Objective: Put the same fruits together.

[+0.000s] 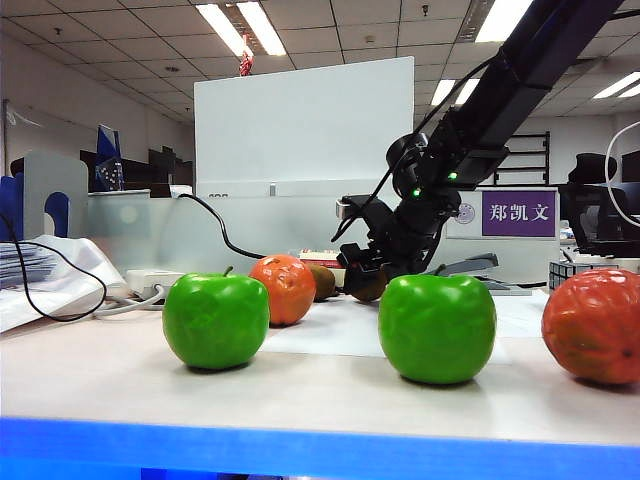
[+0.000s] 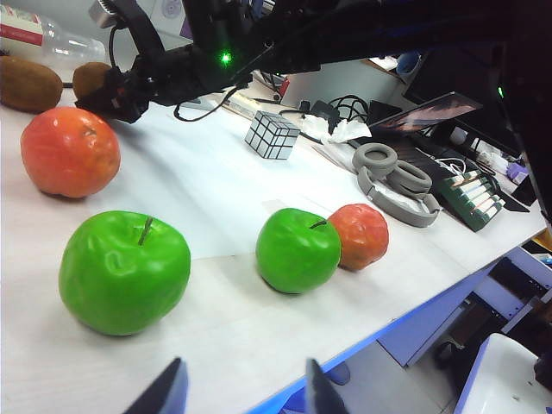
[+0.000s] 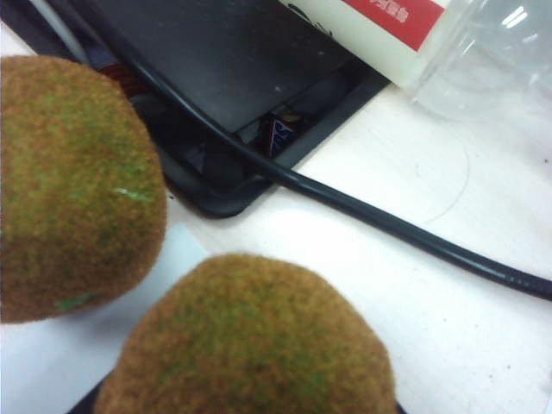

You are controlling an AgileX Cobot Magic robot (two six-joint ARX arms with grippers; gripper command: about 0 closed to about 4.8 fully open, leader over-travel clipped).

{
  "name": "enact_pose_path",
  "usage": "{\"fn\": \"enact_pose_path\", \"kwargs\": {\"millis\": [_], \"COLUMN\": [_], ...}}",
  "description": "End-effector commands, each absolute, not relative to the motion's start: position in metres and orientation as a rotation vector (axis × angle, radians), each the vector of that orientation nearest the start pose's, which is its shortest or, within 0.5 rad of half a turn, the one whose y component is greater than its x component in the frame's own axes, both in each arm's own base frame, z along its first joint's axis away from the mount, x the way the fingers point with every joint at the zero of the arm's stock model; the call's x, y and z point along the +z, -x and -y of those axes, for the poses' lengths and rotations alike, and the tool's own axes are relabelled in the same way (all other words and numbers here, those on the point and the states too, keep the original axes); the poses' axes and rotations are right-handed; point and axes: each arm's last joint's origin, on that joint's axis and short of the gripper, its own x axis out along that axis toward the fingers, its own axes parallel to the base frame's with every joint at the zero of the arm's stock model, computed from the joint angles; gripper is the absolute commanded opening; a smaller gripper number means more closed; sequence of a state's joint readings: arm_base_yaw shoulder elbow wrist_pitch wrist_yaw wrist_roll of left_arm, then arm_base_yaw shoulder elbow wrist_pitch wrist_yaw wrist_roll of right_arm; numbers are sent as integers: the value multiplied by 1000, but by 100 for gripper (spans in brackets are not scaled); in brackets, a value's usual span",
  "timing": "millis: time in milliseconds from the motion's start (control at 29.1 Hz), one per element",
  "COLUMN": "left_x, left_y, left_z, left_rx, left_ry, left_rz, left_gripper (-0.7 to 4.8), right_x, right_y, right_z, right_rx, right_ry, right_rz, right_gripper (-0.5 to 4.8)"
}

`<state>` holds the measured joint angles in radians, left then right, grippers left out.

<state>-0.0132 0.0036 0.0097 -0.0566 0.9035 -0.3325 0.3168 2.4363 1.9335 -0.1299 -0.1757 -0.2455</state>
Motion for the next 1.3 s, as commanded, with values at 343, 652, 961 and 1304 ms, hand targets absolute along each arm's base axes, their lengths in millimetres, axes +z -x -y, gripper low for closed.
{"fn": "enact_pose_path", "kwargs": {"millis": [343,652,961,1304], "left_x": [163,163,163,163], "left_y": [-86,-86,-86,-86], "left_z": [24,24,24,24], "left_rx": [-904,-903,-901,-909], "left_ry": [322,321,319,318], "left_rz": [-185,-184,-183,-184], "left_gripper": [183,183,184,184], "right_x": [149,151,189,276], "right_y": [-514,-513,-500,-448], "right_z": [-174,-173,-167,-145], "right_rx": [531,501,444,422], "right_ry": [288,269,287,335], "right_rz": [-587,-614,-661,-797], "right_gripper": [387,479,479,479]}}
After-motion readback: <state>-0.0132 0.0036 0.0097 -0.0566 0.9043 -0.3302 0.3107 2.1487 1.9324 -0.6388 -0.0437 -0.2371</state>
